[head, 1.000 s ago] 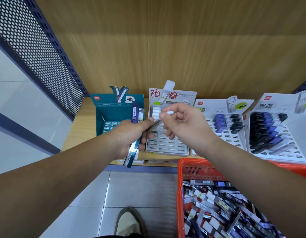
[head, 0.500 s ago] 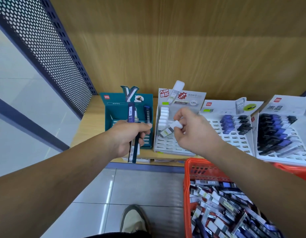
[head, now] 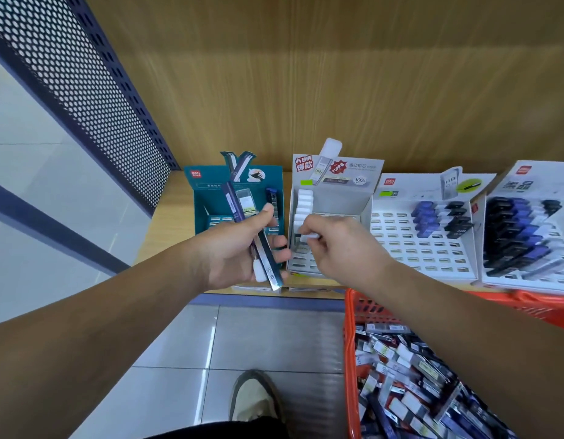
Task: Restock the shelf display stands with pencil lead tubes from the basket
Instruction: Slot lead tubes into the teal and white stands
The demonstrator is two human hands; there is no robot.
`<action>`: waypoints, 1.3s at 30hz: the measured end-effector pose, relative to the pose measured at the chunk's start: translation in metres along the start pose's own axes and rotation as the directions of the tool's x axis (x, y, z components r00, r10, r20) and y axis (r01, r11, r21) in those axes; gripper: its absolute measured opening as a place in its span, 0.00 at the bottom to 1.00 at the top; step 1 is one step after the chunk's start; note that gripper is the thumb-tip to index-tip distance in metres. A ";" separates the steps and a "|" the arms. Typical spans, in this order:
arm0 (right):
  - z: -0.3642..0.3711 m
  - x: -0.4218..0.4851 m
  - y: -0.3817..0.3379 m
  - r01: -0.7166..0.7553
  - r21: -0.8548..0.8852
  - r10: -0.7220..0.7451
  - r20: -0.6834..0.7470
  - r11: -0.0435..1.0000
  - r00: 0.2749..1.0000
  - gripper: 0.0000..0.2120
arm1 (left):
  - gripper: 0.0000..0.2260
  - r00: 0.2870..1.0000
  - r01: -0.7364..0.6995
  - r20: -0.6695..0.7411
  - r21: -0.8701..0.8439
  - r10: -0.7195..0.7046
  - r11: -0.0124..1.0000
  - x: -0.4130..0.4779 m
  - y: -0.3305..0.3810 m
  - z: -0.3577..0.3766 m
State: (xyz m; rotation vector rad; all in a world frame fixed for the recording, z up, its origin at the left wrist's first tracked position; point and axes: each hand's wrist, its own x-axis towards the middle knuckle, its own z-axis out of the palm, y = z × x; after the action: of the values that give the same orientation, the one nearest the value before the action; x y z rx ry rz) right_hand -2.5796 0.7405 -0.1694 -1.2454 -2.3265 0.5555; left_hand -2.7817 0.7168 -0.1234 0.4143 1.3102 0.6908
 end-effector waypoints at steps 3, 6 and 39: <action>0.006 0.001 0.002 0.018 -0.024 -0.018 -0.007 1.000 1.000 0.12 | 0.13 0.998 -0.002 0.058 0.072 -0.002 0.997 0.001 -0.002 -0.002; 0.010 0.005 -0.002 0.024 0.022 -0.023 -0.051 0.999 0.998 0.12 | 0.13 0.994 -0.054 0.101 0.144 0.040 0.988 0.000 -0.002 -0.001; -0.045 -0.016 -0.020 -0.500 0.495 0.319 0.407 0.710 0.856 0.07 | 0.10 0.928 -0.363 0.170 0.604 0.331 0.709 -0.024 0.010 0.009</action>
State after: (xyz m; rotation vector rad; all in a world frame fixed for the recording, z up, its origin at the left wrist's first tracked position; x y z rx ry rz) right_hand -2.5602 0.7230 -0.1250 -1.4276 -1.8112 1.5845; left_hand -2.7773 0.7090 -0.0976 1.2519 1.4119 0.5248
